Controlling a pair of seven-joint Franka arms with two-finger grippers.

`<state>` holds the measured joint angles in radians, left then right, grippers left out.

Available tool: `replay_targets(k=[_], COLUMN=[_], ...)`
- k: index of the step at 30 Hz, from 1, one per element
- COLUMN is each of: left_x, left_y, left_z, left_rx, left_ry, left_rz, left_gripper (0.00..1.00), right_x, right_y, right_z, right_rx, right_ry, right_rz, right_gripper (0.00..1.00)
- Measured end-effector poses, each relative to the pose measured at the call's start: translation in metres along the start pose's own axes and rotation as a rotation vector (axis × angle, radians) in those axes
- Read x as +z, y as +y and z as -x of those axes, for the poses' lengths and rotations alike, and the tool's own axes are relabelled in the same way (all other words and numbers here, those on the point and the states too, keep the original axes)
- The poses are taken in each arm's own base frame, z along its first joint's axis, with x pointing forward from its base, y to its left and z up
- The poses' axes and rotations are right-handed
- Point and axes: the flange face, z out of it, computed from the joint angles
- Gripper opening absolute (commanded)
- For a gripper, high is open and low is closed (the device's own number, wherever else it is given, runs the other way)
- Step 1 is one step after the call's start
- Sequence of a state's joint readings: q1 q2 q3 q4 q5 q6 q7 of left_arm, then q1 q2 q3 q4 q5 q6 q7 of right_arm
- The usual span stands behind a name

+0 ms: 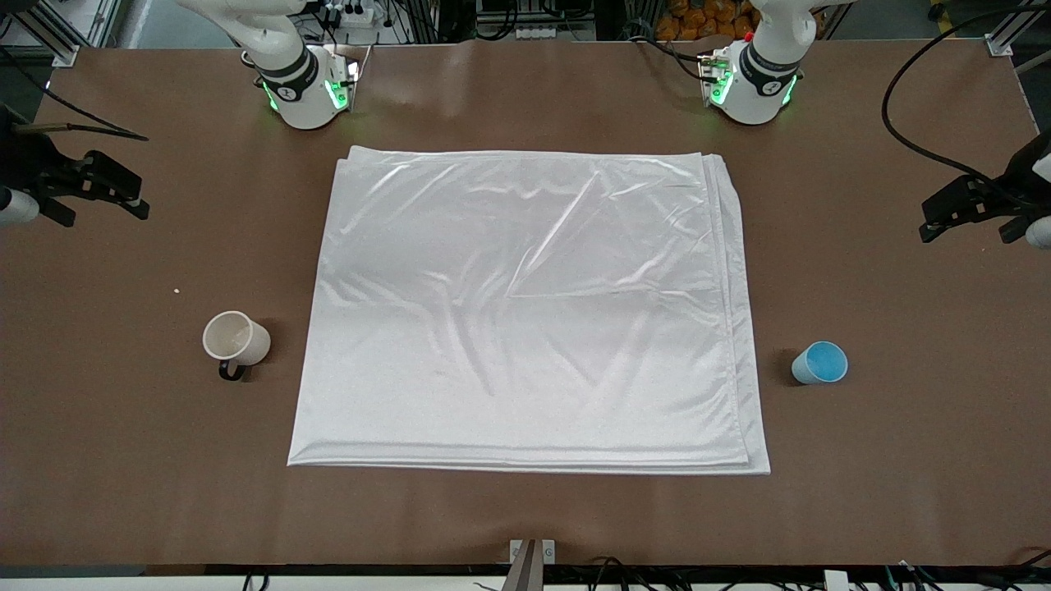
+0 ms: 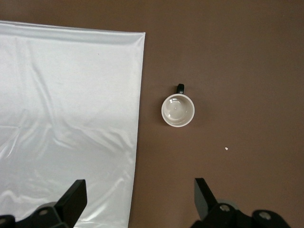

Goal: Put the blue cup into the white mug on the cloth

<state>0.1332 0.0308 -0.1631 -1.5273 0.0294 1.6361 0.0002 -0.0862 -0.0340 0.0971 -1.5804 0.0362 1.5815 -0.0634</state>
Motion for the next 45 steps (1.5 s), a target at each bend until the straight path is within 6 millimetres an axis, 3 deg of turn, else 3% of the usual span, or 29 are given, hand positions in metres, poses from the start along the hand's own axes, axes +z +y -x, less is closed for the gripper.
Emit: replay_targets(k=[17, 25, 32, 45], left_x=[0.006, 0.044, 0.105, 0.210], left_y=[-0.001, -0.011, -0.023, -0.027], left_z=[-0.003, -0.021, -0.038, -0.038], left_rx=[-0.002, -0.021, -0.042, -0.052], left_ry=[-0.003, -0.017, -0.024, 0.000], left_rz=[0.007, 0.030, 0.043, 0.046], left_gripper=[1.00, 1.00, 1.00, 1.00], right_x=[0.000, 0.010, 0.056, 0.192], right_y=[0.008, 0.012, 0.049, 0.144], right_z=[0.001, -0.001, -0.017, -0.061], right_rx=[0.015, 0.021, 0.078, 0.183], right_ry=[-0.002, -0.029, -0.108, -0.169], right_rz=[0.000, -0.003, -0.017, -0.032], right_gripper=[1.00, 1.00, 1.00, 1.00])
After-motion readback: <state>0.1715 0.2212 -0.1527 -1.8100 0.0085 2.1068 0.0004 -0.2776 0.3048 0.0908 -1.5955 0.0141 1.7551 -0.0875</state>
